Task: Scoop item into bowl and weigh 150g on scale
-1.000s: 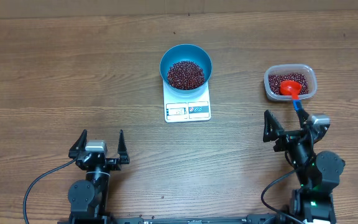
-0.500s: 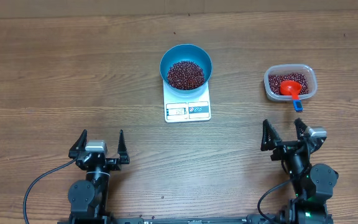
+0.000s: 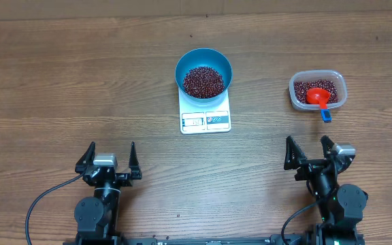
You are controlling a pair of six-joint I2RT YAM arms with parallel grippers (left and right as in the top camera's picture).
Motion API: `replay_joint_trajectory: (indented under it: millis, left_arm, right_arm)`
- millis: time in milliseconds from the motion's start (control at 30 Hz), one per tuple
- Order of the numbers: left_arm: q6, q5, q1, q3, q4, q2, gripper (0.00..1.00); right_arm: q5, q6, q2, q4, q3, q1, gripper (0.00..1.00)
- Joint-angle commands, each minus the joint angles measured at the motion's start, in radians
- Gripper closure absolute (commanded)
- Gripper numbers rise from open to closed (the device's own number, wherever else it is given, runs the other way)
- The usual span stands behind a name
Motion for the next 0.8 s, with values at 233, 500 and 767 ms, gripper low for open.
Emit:
replay_joint_trajectory:
  millis: [233,500,767]
  left_arm:
    - [0.019,0.003,0.005,-0.004,0.001,-0.010,0.00]
    - [0.019,0.003,0.005,-0.004,0.001,-0.010,0.00]
    - [0.019,0.003,0.005,-0.004,0.001,-0.010,0.00]
  right_arm:
    - [0.010,-0.082,-0.124,0.003,-0.011,0.042,0.00]
    - [-0.016,-0.195,-0.130,0.003,-0.011,0.083,0.00]
    - [-0.021,-0.230,-0.130,0.003,-0.011,0.083,0.00]
